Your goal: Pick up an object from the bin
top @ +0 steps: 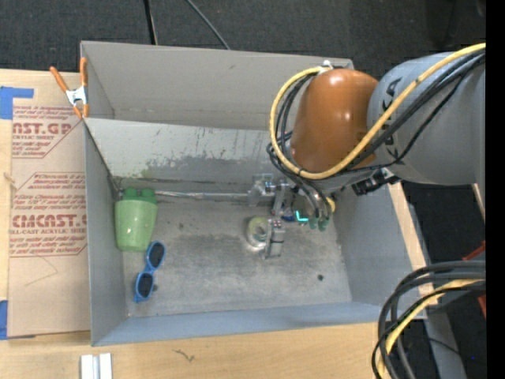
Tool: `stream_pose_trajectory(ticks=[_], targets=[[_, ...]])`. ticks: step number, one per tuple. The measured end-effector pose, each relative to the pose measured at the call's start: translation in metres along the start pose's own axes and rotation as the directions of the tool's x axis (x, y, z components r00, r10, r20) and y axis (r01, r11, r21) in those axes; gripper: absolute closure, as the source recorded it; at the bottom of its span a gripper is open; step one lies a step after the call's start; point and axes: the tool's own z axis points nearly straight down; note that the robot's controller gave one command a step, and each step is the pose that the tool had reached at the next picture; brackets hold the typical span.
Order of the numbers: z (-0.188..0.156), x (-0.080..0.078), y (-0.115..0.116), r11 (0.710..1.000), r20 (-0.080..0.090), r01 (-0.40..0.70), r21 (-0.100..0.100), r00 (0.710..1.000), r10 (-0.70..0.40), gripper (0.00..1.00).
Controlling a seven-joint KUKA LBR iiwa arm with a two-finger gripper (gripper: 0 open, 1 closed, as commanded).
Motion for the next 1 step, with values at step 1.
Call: stream_pose_trajectory(ticks=[1], targets=[[0.0952,-0.042,-0.0417,0.999,0.003,0.035,0.002,0.999,-0.035,0.0]])
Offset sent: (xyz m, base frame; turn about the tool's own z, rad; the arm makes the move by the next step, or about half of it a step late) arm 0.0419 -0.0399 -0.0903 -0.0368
